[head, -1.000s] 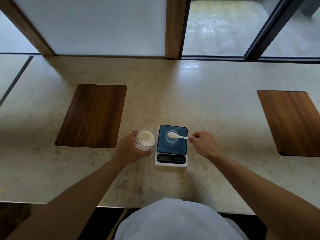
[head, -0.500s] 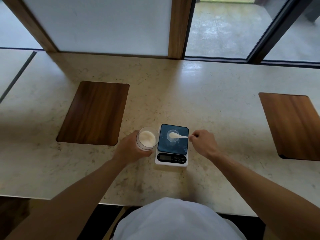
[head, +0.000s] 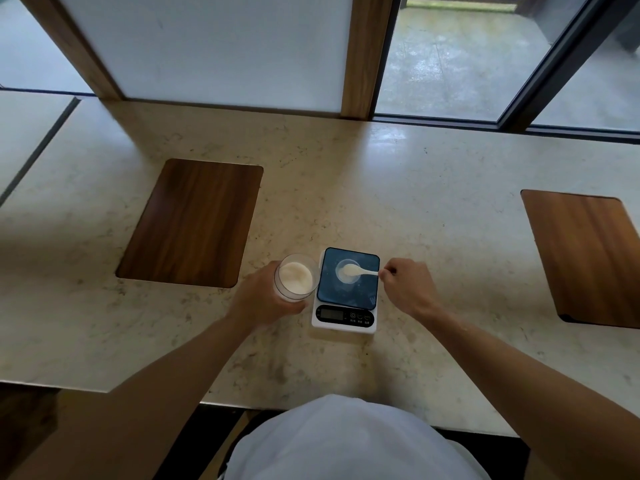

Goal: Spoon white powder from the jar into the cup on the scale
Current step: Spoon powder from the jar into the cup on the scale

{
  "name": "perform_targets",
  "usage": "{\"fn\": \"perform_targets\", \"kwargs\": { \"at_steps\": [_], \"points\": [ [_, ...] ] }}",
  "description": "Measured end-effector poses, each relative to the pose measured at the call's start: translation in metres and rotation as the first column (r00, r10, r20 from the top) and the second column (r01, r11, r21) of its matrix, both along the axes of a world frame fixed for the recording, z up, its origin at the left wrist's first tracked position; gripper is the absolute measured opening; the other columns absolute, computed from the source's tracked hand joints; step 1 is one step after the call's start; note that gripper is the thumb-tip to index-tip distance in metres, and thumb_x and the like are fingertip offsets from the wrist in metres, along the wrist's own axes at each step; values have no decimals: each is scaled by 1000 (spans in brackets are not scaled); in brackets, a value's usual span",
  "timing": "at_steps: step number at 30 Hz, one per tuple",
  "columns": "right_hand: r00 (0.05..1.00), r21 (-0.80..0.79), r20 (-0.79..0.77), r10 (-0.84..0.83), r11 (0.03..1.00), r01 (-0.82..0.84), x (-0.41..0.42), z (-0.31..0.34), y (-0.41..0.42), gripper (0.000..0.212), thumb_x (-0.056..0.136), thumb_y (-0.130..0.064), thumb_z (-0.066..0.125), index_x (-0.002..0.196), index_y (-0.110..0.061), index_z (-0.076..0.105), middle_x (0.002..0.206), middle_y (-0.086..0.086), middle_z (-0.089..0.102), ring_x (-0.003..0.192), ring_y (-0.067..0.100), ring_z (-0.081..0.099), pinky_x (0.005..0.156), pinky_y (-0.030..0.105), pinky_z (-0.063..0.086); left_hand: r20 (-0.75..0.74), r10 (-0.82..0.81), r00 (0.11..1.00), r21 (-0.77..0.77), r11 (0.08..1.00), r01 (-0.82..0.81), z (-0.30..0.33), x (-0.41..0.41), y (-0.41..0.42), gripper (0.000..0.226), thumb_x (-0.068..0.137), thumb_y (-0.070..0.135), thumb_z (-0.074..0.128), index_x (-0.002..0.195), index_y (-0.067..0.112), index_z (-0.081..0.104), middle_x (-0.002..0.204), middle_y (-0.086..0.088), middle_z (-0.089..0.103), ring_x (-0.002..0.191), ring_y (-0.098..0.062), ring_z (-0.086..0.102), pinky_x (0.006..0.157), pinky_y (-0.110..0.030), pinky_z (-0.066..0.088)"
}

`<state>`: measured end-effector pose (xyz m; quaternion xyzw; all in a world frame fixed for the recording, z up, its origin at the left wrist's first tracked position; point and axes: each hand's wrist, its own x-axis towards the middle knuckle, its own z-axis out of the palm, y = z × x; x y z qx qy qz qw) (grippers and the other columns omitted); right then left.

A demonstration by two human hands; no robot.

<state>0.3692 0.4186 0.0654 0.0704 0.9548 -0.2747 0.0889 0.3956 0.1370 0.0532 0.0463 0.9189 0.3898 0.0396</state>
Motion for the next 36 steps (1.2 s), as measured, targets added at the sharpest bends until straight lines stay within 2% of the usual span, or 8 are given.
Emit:
{"fn": "perform_targets", "kwargs": {
  "at_steps": [4,6,9,16,24,29,33,36],
  "points": [
    [998,25,-37,41,999,-40,1,2,0,23,97,-19,56,85,-7,72,62,0,60,51,9,51,47,21,34,13,12,1000,1,1000,-12,1,0,0,78,57,44,91,123,24,55,113,3,66,92,-11,58,83,-30,48],
    [996,51,-53,77,996,-75,3,3,0,22,97,-20,56,85,-8,70,61,-1,59,51,11,53,46,24,39,17,18,1000,-2,1000,-18,2,0,1,78,56,44,92,123,23,55,113,2,66,92,-12,59,82,-30,48],
    [988,98,-80,136,987,-128,6,3,1,23,98,-22,55,85,-8,68,66,3,63,53,14,56,52,31,51,11,15,1000,-7,1000,-15,2,-1,2,78,56,43,92,123,22,56,113,1,67,95,-16,61,83,-32,49],
    [962,159,-121,244,962,-224,12,11,0,26,102,-19,48,82,-8,61,74,5,64,60,19,57,53,33,50,-7,-22,1000,-14,1000,22,-2,-2,2,78,58,43,92,123,21,56,113,1,66,93,-12,58,82,-27,45],
    [901,163,-268,343,937,-308,25,17,5,19,97,-12,57,82,-1,63,71,10,61,53,17,45,48,24,33,-22,-40,999,-9,999,40,-2,-4,3,73,58,40,92,119,24,56,107,9,62,90,-7,55,78,-17,40],
    [901,73,-350,257,966,-247,26,20,9,21,98,-15,57,80,-5,60,71,7,64,54,19,53,46,33,51,-17,-67,998,11,998,67,1,-6,6,72,60,36,92,121,22,55,110,8,61,92,-8,55,81,-23,42],
    [893,-65,-420,163,976,-209,25,29,7,15,96,-13,61,82,-6,61,72,5,66,57,15,55,46,26,49,-18,-60,998,-5,998,60,0,-8,8,73,60,37,92,121,20,57,112,1,65,93,-9,55,79,-18,39],
    [854,-110,-460,241,940,-324,23,42,1,13,95,-13,62,84,-7,61,72,3,65,57,14,54,46,16,41,-13,-59,998,-20,998,58,-1,-8,9,73,59,40,92,120,21,57,110,3,66,91,-9,56,76,-14,38]
  ]
}}
